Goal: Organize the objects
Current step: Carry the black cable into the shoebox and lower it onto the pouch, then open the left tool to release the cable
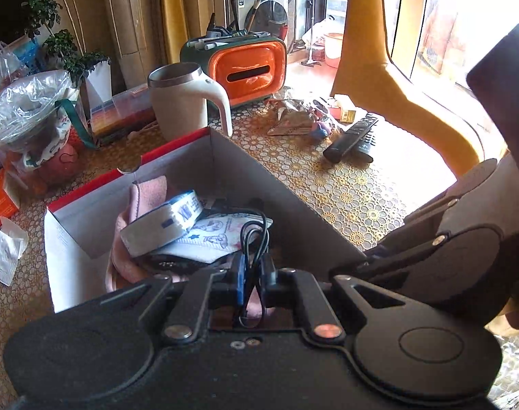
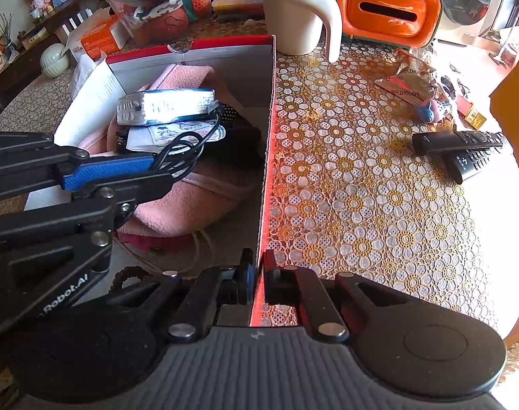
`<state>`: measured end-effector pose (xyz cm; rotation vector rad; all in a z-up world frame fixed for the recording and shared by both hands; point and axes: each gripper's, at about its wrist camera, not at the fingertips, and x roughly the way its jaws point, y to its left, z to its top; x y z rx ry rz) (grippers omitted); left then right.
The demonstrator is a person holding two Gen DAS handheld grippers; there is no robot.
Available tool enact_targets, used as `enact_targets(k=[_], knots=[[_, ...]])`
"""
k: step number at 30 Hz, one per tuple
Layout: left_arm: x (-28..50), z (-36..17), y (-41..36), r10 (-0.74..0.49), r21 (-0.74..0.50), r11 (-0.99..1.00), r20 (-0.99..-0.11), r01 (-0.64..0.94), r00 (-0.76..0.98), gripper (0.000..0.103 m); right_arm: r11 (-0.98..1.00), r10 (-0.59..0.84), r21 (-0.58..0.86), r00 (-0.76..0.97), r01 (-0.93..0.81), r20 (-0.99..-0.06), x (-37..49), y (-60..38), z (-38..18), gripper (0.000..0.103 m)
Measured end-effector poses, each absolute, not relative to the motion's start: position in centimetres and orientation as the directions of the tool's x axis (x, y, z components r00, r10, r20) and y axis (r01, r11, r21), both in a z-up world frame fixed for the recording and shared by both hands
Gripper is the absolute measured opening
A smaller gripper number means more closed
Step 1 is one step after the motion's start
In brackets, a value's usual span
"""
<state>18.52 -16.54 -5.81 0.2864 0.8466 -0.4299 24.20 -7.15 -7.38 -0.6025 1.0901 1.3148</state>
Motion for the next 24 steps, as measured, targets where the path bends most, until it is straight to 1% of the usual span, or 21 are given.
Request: enact_targets(k=[5, 10, 13, 18, 20, 22, 24], knots=[[19.2, -7.3, -16.2, -0.247, 0.047, 0.883, -0.799, 0.467, 0.548, 0.007, 0.214, 0.458, 0.223, -0.104, -0.951, -0.883, 24.2, -7.1, -7.4, 0.006], [19.3, -7.6, -16.0, -0.254, 0.037, 0.883, -0.802, 0.468, 0.541, 0.008, 0.218, 0.457, 0.222, -0.101, -0.951, -0.884, 24.2, -7.1, -7.4, 0.006], [19.2, -7.6, -16.1, -0.256, 0.033, 0.883, -0.802, 0.468, 0.540, 0.010, 0.222, 0.456, 0.221, -0.099, -0.950, -0.885, 24.1, -7.1, -7.3, 0.006], [18.7, -7.3, -15.7, -0.273, 0.008, 0.885, -0.802, 0.465, 0.532, 0.018, 0.234, 0.452, 0.221, -0.095, -0.947, -0.887, 24.1, -7.0, -7.3, 0.006], [18.4, -7.1, -15.5, -0.275, 0.002, 0.886, -0.802, 0.464, 0.530, 0.019, 0.237, 0.451, 0.222, -0.095, -0.946, -0.887, 24.1, -7.0, -7.3, 0.006], [17.9, -6.8, -15.2, -0.285, -0.009, 0.886, -0.798, 0.463, 0.531, 0.023, 0.237, 0.451, 0.218, -0.092, -0.947, -0.888, 24.0, -7.0, -7.3, 0.006], [17.3, -6.4, -14.8, -0.295, -0.017, 0.886, -0.792, 0.464, 0.535, 0.033, 0.237, 0.451, 0.215, -0.089, -0.947, -0.888, 24.0, -7.0, -7.3, 0.005]])
